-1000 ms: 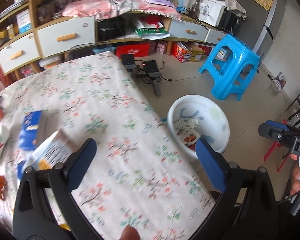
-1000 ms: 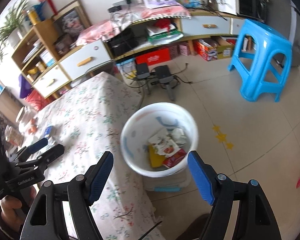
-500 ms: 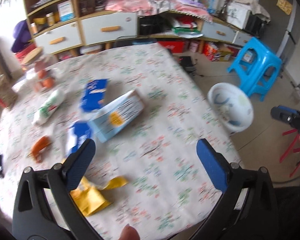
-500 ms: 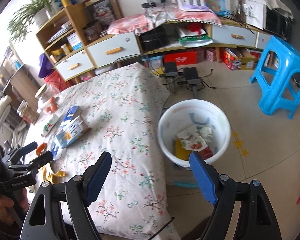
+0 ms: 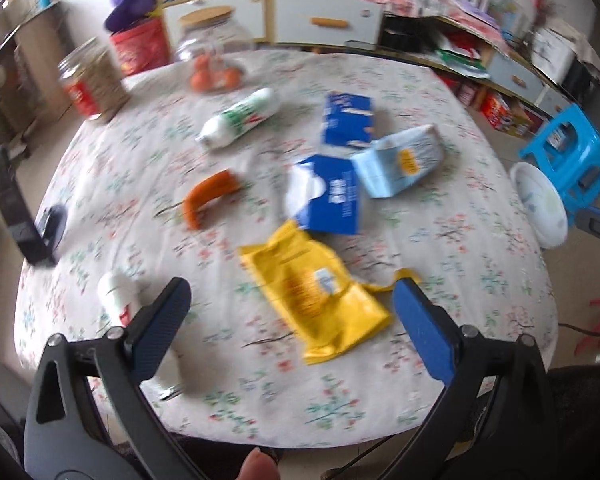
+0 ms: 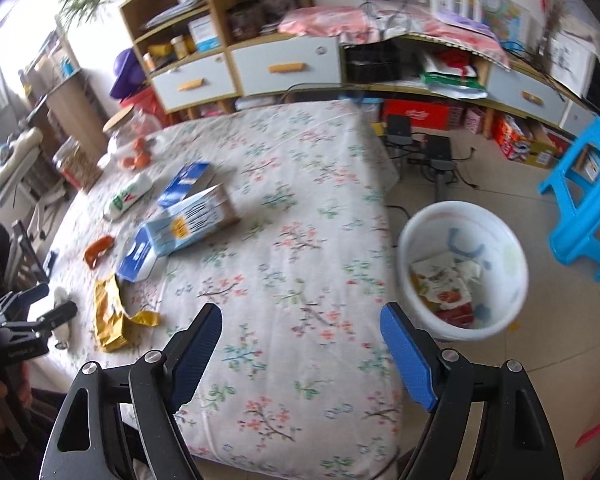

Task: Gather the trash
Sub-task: 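Move both tools back over the table toward the yellow wrapper and bottle, then grasp the white AD bottle with the left tool while the right tool grasps the yellow wrapper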

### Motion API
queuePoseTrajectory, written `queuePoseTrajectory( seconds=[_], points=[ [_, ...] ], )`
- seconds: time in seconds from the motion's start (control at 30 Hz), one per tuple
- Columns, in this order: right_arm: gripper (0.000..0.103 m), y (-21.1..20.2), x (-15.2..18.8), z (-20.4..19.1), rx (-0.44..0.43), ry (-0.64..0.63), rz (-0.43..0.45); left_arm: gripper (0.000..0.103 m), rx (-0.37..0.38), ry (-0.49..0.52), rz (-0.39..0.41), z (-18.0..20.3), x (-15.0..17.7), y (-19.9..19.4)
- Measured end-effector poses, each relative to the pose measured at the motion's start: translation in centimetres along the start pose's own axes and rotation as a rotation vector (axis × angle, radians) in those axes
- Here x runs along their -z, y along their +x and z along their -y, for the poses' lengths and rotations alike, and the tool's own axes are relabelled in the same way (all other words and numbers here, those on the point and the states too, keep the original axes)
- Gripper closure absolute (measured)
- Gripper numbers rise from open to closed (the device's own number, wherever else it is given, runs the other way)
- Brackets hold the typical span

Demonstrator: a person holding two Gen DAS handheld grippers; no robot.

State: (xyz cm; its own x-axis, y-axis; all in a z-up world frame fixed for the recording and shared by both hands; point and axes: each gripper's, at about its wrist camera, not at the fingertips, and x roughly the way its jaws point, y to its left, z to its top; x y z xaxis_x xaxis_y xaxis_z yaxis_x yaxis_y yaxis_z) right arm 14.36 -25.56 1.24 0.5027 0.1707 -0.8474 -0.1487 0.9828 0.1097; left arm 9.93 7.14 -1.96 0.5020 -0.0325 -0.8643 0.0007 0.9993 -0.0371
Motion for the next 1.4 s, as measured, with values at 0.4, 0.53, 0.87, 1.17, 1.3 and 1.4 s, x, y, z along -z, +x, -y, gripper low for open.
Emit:
queuePoseTrajectory(
  seconds=[0.4, 0.53, 0.87, 1.17, 1.3, 1.4],
  points=[
    [0.020, 5.4, 0.0, -10.2, -0.019, -0.210, -0.074, 0.002, -0.051, -0.208, -0.052, -9.0, 2.6, 1.8],
    [0.020, 7.2, 0.6, -13.7, -0.032, -0.304, -0.070, 0.006, -0.027, -0.255, -0.071, -10.6, 3.2, 3.1],
    [0.020, 10.5, 2.6, -21.0, -0.147, -0.485, -0.114, 0.065, 0.045, -0.299, -0.083, -12.3, 4.5, 4.5],
    [0.020, 12.8, 4.2, -24.8, -0.209, -0.554, -0.177, 0.065, 0.057, -0.279, -0.041, -12.9, 4.8, 3.4],
    [0.020, 13.9, 4.5, -25.4, -0.215, -0.561, -0.208, 0.065, 0.059, -0.285, -0.033, -13.2, 4.5, 3.3],
    [0.020, 14.9, 4.7, -25.7, -0.201, -0.566, -0.227, 0.065, 0.063, -0.287, -0.035, -13.2, 4.4, 3.5]
  ],
)
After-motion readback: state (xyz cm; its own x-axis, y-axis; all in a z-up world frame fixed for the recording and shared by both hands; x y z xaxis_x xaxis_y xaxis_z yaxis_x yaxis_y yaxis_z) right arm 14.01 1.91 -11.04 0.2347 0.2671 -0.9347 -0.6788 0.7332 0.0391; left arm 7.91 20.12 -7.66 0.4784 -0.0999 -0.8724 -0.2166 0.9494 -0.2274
